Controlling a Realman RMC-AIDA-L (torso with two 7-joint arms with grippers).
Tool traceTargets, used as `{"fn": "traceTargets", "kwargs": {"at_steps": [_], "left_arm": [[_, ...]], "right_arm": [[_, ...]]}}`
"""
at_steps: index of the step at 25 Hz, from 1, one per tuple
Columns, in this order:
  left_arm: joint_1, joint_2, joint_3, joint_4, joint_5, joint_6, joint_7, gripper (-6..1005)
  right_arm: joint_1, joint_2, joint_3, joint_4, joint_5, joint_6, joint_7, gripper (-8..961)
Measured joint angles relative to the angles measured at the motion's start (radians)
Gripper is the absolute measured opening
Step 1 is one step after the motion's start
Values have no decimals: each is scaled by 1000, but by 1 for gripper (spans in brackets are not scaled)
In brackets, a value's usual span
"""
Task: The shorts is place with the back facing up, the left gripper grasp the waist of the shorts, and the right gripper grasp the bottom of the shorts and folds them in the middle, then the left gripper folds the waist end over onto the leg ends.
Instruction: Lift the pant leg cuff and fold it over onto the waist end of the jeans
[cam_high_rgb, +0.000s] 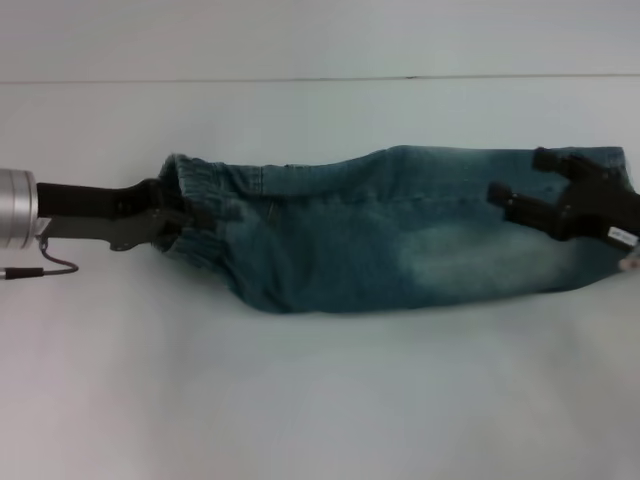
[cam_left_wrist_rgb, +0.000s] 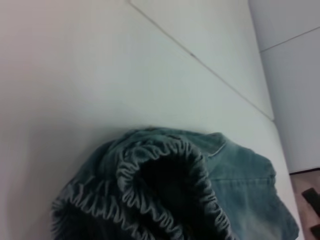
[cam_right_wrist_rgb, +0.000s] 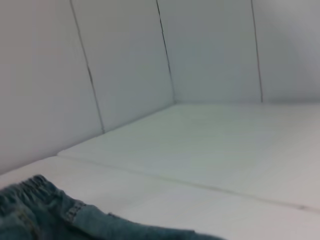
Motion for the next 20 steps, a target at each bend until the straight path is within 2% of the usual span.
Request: {"fn": "traceTargets", "kwargs": {"at_steps": [5, 10, 20], "left_arm": [[-4, 0, 1, 0, -53, 1, 3, 91], [-20, -1, 5, -1, -123, 12, 9, 91], [-84, -36, 5, 0, -194, 9, 16, 87]], "right_arm": [[21, 2, 0, 175, 122, 70, -323, 946], [50, 2, 8, 273, 164, 114, -485, 946], [114, 6, 14, 461, 314, 191, -779, 946]]}}
